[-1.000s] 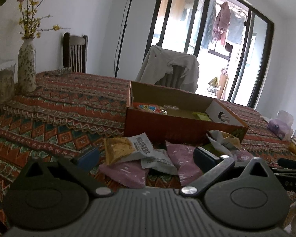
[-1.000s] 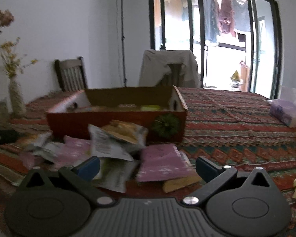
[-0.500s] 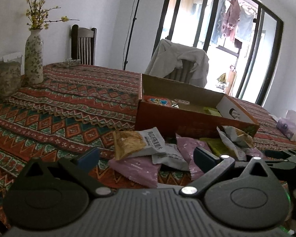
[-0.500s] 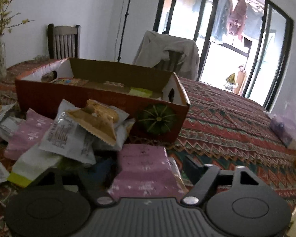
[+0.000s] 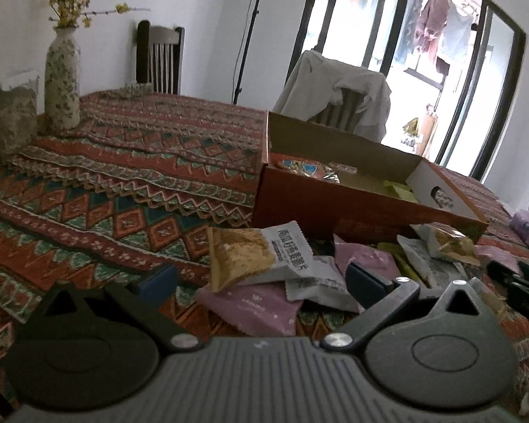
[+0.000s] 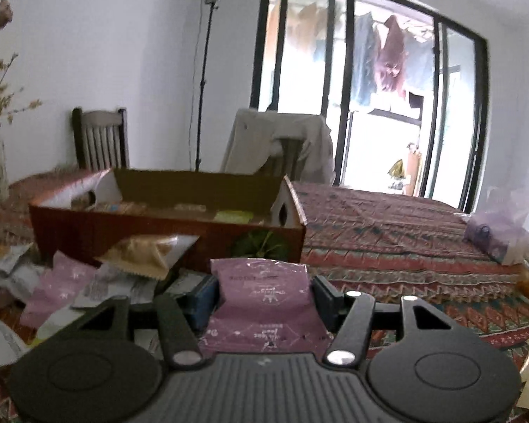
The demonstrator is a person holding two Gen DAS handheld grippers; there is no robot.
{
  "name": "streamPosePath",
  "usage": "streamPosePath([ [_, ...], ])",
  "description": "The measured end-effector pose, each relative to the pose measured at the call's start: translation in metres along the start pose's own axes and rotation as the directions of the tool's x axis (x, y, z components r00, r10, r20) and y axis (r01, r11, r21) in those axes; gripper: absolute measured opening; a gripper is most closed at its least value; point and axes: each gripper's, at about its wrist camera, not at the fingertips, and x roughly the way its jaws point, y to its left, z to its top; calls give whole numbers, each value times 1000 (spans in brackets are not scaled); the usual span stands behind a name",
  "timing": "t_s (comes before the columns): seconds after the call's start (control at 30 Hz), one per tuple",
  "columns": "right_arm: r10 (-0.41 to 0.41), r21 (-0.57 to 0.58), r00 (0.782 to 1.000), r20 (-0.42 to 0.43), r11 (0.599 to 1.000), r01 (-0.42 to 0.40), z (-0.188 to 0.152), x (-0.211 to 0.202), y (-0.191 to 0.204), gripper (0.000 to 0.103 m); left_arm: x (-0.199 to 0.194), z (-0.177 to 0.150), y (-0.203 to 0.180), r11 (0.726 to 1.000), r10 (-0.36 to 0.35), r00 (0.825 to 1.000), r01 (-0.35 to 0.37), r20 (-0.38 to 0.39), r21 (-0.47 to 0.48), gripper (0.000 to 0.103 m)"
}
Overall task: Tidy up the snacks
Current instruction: 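Grasp the pink packet with the right gripper while the left grasps the tan biscuit packet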
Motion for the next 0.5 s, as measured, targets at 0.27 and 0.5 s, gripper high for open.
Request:
streamPosePath([
  [0.27, 1, 30, 1000, 4, 1000, -2, 0, 0, -6, 58, 39, 15, -5, 998, 62, 996, -64, -60, -27, 103],
  [0.5, 2, 42, 1000, 6, 999, -2, -2, 1, -7, 58, 54, 13, -3, 998, 32, 996, -37, -88, -60, 89],
])
